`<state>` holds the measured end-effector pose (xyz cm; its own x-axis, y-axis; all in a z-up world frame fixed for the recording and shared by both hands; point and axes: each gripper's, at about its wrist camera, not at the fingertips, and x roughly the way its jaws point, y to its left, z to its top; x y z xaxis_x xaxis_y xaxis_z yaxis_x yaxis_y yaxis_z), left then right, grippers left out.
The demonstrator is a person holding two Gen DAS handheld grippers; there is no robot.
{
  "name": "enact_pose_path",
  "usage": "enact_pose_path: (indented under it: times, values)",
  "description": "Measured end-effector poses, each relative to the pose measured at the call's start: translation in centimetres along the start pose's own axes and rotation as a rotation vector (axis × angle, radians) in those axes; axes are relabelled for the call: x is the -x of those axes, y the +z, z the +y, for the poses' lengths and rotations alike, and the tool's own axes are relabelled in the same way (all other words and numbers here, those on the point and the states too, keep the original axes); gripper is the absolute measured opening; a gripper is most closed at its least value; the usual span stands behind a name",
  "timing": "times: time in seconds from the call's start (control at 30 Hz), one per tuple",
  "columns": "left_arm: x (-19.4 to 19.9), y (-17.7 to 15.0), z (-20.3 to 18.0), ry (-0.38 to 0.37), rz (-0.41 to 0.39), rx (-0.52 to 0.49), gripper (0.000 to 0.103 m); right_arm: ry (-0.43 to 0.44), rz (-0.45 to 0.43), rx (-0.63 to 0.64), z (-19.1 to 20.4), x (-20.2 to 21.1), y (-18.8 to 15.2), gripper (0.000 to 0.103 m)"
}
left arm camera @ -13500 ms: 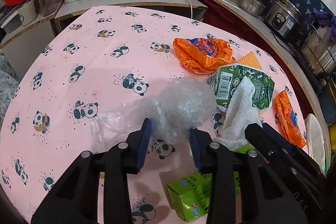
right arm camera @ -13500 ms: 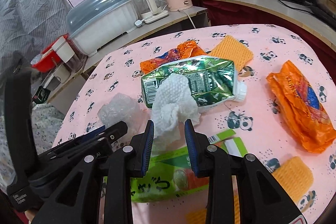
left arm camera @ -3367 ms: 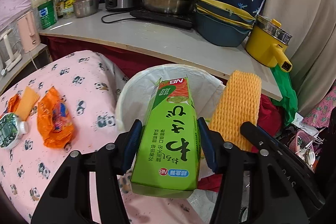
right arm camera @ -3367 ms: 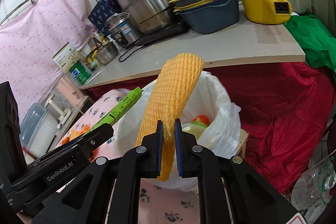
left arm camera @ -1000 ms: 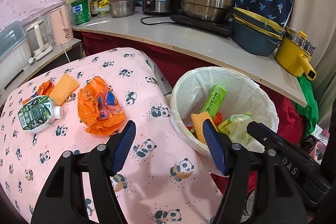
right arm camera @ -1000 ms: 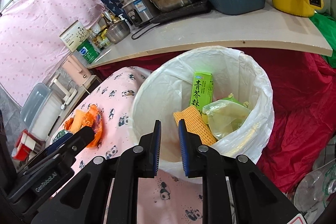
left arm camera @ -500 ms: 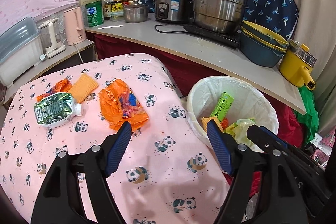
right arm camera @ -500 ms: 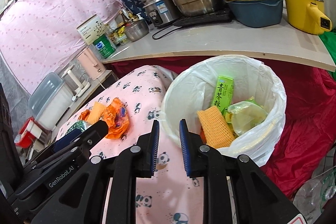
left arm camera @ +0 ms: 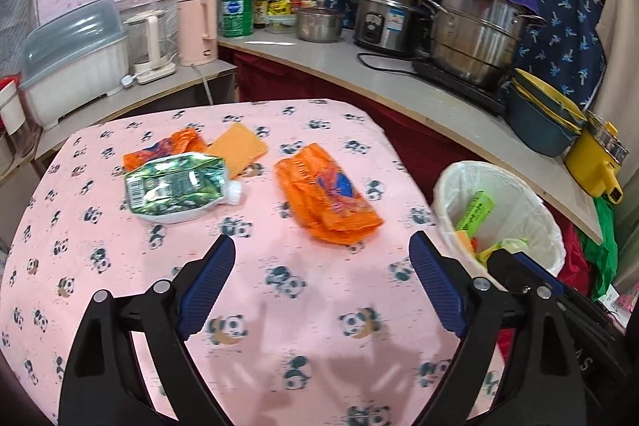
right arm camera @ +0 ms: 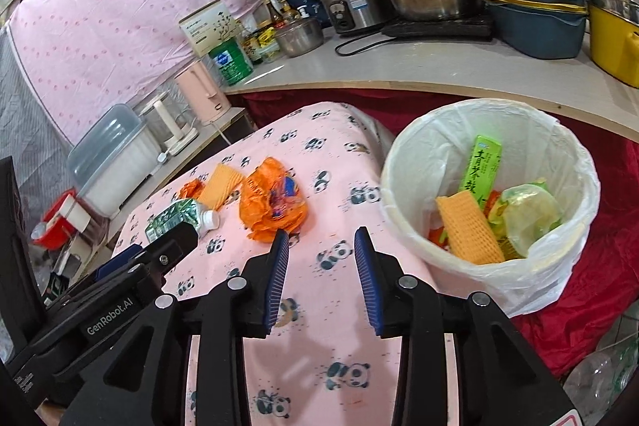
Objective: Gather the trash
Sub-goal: 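Move both grippers back over the table toward the remaining trash, then grasp the orange printed plastic bag with the right gripper while the left grasps the green foil pouch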
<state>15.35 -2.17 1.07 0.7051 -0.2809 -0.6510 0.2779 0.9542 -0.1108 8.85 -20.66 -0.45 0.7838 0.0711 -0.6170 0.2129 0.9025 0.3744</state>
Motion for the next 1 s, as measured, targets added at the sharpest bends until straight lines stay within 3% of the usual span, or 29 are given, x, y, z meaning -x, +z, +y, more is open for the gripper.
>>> enact_pose_path:
  times: [0.3,0.5,0.83,1.0]
  values:
    - [-0.8,-0.6,6.3,0.076,0.009,0.052,0.085,0.006,0.04,0.063,3.9,-2.6,-0.7,0.04]
    - [-1.6,-0.3,10.1,0.133,0.008,0.073,0.09,-0.002,0.069,0.093,5.8,-5.1,-0.8,0.047]
    - [-4.8,0.9,16.1,0.206,0.024,0.105,0.093,0.002,0.103,0.133,8.5,-9.8,0.1,0.047]
    - [-7.1,2.1,17.4,0.156,0.045,0.088,0.094,-0.017,0.107,0.134,8.7,-12.1,1.2,0.048]
